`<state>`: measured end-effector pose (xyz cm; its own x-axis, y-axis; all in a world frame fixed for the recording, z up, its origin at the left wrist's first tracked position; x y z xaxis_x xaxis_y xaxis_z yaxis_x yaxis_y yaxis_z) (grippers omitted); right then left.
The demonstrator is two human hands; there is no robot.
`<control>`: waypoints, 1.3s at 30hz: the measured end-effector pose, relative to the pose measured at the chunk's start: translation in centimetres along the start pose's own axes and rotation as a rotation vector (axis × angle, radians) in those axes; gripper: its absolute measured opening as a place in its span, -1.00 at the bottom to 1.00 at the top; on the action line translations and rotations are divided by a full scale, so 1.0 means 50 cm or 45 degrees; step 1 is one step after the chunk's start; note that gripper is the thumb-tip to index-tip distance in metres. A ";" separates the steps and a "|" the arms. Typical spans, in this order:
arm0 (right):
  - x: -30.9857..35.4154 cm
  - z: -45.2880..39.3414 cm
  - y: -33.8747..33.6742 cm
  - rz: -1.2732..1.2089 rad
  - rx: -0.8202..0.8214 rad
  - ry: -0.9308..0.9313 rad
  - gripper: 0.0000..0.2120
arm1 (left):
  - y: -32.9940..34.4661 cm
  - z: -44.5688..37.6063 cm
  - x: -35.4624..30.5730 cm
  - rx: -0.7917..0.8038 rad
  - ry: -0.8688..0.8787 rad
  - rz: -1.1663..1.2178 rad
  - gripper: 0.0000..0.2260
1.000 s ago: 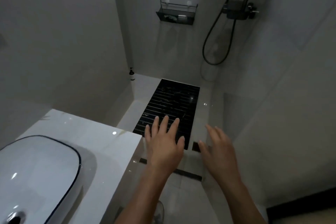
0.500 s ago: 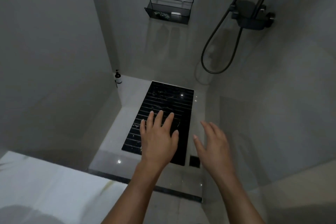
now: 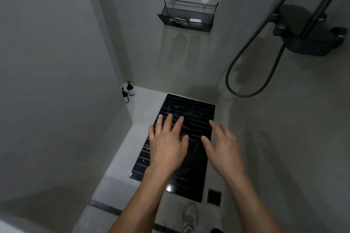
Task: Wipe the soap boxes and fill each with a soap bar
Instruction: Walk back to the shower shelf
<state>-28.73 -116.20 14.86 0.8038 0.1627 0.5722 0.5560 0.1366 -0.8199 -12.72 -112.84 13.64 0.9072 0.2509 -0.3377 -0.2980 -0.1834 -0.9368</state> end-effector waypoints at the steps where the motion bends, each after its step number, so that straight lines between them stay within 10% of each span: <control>1: 0.000 -0.039 -0.005 0.000 0.006 -0.012 -0.44 | -0.002 -0.036 -0.008 -0.005 -0.003 0.006 -0.46; 39: 0.245 -1.158 0.037 0.038 -0.223 0.192 -0.46 | -0.014 -1.264 0.095 0.076 0.316 0.045 -0.47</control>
<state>-5.60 -170.55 19.20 0.8358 0.0142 0.5488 0.5489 -0.0398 -0.8350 10.57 -171.60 18.48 0.9387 0.0029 -0.3446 -0.3413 -0.1300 -0.9309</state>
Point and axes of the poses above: each hand's wrist, its own z-axis away from the middle knuckle, its own y-axis out of the palm, x = y × z, the point moved 2 cm from there along -z, towards the middle knuckle, and after that the axes turned 2 degrees about -z, right-handed, at the moved point
